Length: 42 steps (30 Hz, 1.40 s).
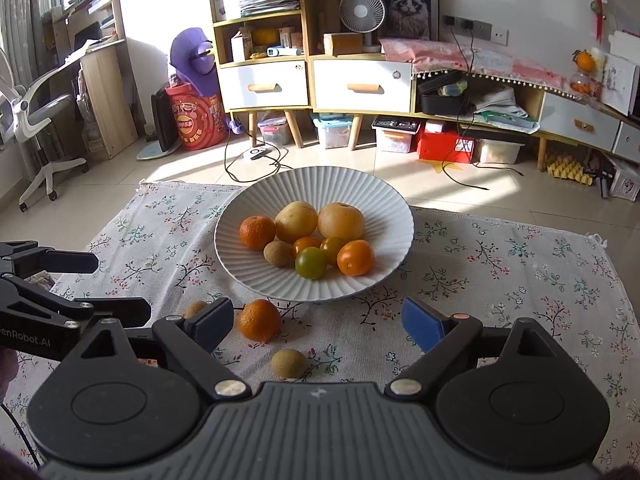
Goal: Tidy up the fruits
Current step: 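Withdraw both tools from the plate back over the tablecloth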
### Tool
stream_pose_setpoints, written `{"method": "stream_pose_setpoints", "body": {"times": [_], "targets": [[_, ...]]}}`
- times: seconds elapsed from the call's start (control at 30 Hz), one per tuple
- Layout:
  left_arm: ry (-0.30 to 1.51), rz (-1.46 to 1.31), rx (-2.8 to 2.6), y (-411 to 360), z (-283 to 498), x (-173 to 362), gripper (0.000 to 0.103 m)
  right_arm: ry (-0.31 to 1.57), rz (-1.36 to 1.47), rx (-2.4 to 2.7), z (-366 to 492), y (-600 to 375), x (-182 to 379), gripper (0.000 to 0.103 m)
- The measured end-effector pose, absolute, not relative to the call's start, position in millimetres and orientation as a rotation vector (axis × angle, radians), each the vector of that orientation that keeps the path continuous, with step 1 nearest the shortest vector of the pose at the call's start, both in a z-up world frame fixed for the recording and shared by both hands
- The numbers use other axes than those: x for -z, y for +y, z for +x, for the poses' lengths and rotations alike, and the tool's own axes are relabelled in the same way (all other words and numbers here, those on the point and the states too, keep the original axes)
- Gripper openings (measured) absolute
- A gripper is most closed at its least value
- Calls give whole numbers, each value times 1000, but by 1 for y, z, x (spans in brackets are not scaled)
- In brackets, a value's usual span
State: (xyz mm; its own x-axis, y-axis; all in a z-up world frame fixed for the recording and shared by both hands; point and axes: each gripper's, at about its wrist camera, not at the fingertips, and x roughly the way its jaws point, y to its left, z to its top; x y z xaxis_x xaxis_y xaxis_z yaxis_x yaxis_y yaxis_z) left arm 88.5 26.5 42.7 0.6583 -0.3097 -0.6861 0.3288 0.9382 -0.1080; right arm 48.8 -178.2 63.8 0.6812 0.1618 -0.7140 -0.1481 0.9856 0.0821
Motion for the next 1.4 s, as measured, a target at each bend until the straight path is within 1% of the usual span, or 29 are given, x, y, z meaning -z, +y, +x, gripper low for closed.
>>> {"method": "stream_pose_setpoints", "body": {"times": [0.43,0.87,1.4], "targets": [[770,19,357,40,62,-33,98,810,-7,-208,20,-170,-54,93],[766,35,355,53,44,-23,98,802,-22,-240,9,-163,-47,96],[769,103,348,59,38,10,98,793,-91,-293,0,-151,-28,100]]}}
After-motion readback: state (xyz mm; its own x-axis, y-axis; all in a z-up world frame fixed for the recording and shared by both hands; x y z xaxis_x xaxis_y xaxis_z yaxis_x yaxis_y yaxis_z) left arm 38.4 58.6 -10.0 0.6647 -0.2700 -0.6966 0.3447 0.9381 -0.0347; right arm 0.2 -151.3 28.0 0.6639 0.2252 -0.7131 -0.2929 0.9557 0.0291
